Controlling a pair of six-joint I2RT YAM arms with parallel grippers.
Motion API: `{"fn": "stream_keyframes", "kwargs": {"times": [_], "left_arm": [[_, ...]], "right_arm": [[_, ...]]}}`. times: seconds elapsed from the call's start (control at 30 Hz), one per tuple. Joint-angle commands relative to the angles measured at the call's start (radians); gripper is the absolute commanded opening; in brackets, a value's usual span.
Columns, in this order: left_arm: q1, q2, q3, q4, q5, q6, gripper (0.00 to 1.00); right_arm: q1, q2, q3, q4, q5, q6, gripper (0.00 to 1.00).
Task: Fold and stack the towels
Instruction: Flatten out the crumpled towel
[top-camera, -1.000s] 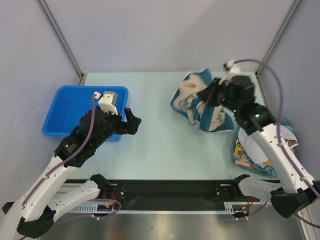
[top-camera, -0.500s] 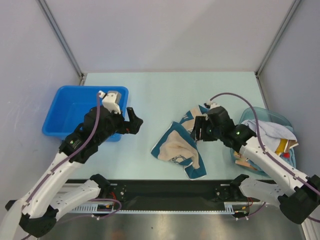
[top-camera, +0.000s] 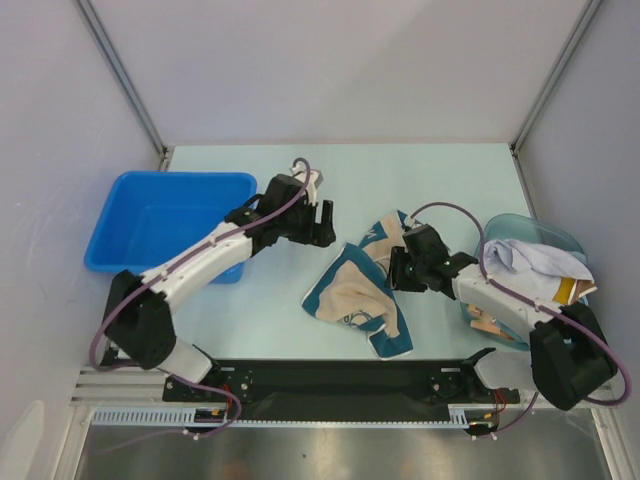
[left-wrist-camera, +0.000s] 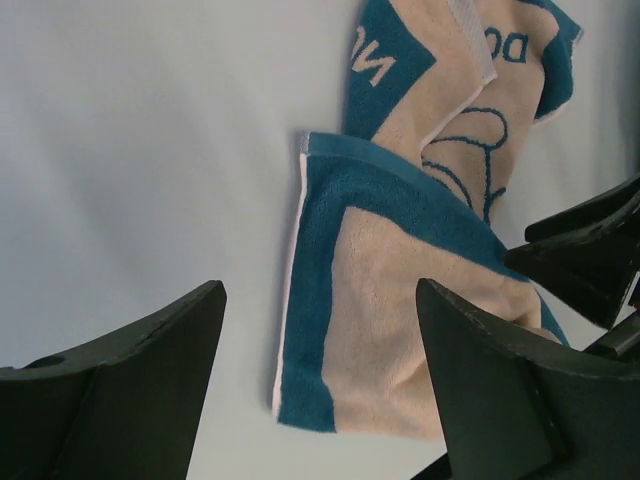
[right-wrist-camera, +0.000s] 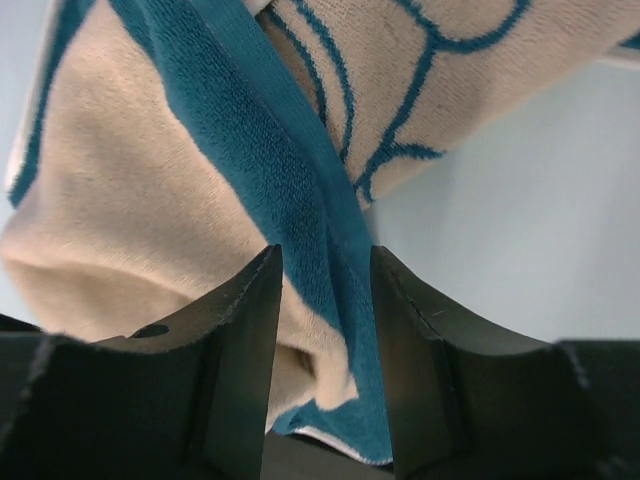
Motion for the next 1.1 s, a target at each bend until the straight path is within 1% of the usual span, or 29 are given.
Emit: {"fn": "stream_keyframes", "kwargs": {"times": [0.0,0.03,0.13,0.2,0.23,0.27,0.33,0.37,0.43,0.47,0.53,0.57,0.63,0.7,0.77,0.97,1.07], "left_arm": [[0.012,0.086,0.083,0.137,0.077,0.033,0.83],[0.018,0.135,0.095,0.146,0.118,0.019,0.83],[0.043,0.23,0.135,0.2,0.186,-0.004,0.83],[0.048,0.279,0.178,0.205,0.201,0.047,0.83],[0.048,0.312,0.201,0.193,0.201,0.066,0.82],[0.052,0.371,0.222,0.183,0.212,0.085,0.82],[0.057,0.436,0.284,0.154,0.233,0.132,0.79],[0.061,0.495,0.303,0.144,0.246,0.146,0.77],[0.066,0.54,0.34,0.136,0.278,0.183,0.71],[0.069,0.575,0.347,0.14,0.285,0.192,0.69],[0.077,0.608,0.353,0.153,0.322,0.2,0.63],[0.087,0.626,0.344,0.171,0.344,0.198,0.63],[0.097,0.639,0.331,0.186,0.388,0.203,0.63],[0.1,0.654,0.31,0.219,0.429,0.21,0.66],[0.101,0.672,0.314,0.226,0.462,0.22,0.67],[0.109,0.731,0.328,0.197,0.477,0.226,0.67],[0.11,0.743,0.324,0.206,0.526,0.227,0.68]], "right_arm": [[-0.001,0.062,-0.008,0.216,-0.073,-0.073,0.46],[-0.001,0.108,0.012,0.257,-0.075,-0.089,0.46],[-0.001,0.184,0.06,0.308,-0.079,-0.122,0.45],[-0.001,0.22,0.101,0.311,-0.067,-0.162,0.41],[-0.002,0.241,0.111,0.309,-0.064,-0.179,0.37],[-0.004,0.255,0.117,0.306,-0.069,-0.194,0.23],[-0.007,0.271,0.112,0.315,-0.072,-0.245,0.13],[-0.01,0.272,0.108,0.322,-0.075,-0.256,0.07],[-0.03,0.272,0.089,0.346,-0.101,-0.287,0.04],[-0.036,0.266,0.085,0.354,-0.114,-0.293,0.0],[-0.048,0.257,0.066,0.383,-0.154,-0.302,0.0],[-0.056,0.249,0.063,0.395,-0.165,-0.303,0.0],[-0.065,0.243,0.049,0.401,-0.179,-0.307,0.0],[-0.085,0.245,0.029,0.414,-0.202,-0.308,0.0],[-0.102,0.252,0.023,0.444,-0.219,-0.307,0.0],[-0.114,0.254,0.019,0.446,-0.239,-0.305,0.0],[-0.119,0.241,0.014,0.449,-0.245,-0.303,0.0]]}}
